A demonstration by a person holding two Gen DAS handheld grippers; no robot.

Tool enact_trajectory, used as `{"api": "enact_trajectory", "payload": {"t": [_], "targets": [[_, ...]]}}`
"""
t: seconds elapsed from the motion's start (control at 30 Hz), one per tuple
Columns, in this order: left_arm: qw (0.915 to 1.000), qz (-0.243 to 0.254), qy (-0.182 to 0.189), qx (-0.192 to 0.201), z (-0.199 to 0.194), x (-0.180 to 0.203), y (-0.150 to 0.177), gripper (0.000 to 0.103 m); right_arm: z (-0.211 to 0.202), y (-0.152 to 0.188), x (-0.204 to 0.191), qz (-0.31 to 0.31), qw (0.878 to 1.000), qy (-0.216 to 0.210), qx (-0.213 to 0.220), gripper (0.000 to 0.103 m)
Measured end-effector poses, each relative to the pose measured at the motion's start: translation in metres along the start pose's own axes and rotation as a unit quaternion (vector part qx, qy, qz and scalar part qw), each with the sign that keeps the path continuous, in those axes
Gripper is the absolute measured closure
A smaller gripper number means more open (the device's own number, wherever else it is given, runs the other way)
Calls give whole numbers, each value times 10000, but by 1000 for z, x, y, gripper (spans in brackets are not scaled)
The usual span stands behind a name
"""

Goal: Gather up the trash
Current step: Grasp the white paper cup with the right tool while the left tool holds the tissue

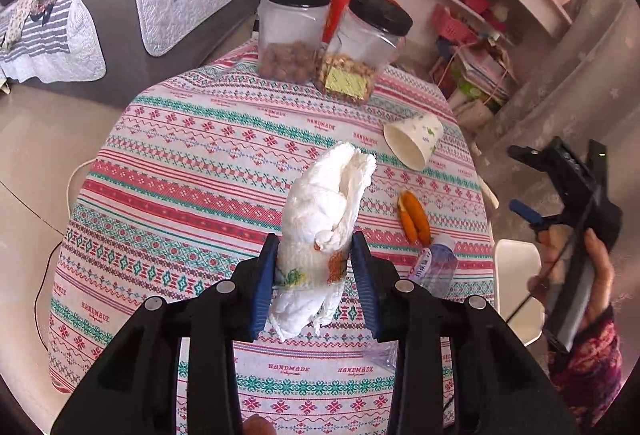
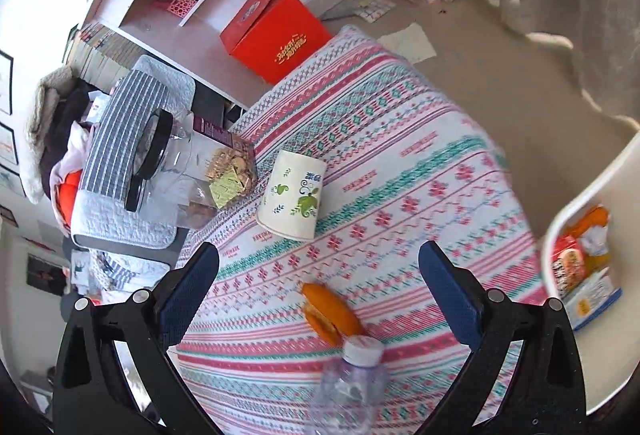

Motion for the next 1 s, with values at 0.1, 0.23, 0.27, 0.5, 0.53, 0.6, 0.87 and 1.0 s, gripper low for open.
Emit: {"api": "enact_trajectory", "payload": {"t": [0.1, 0.23, 0.27, 0.5, 0.53, 0.6, 0.87, 1.0], "targets": [[9999, -135, 14, 76, 0, -13, -15, 66, 46, 5, -6, 235, 9995, -3, -224, 7], [9998, -134, -155, 85, 3, -34, -20, 66, 85, 3, -14, 469, 9981, -123, -368, 7], [9997, -172, -186, 71, 4, -39, -21, 66, 92, 2, -16, 478, 9980, -148, -395, 7], [9990, -320, -299, 9, 4, -62, -18, 66, 123, -3, -32, 272, 9983, -189, -472, 18], [9990, -320, -306, 1, 4, -63, -17, 66, 127, -3, -34, 220, 9984, -183, -497, 21], [9990, -305, -325, -1, 5, -64, -16, 66, 135, -2, -35, 89, 9981, -117, -592, 46], [9986, -355, -367, 152, -2, -67, -22, 66, 110, -8, -51, -530, 9984, -174, -113, 51], [9983, -355, -364, 287, -9, -65, -28, 66, 68, -18, -71, -1135, 9927, -169, 379, 51]]}}
Point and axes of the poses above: each gripper's, at about its wrist camera, not at the fingertips, and z roughly the way its jaws point, x to its right, y to its underside, the point moved 10 cm from there along z, roughly the way its jaws point, and after that the axes turned 9 degrees about x, right-handed, at the moved point
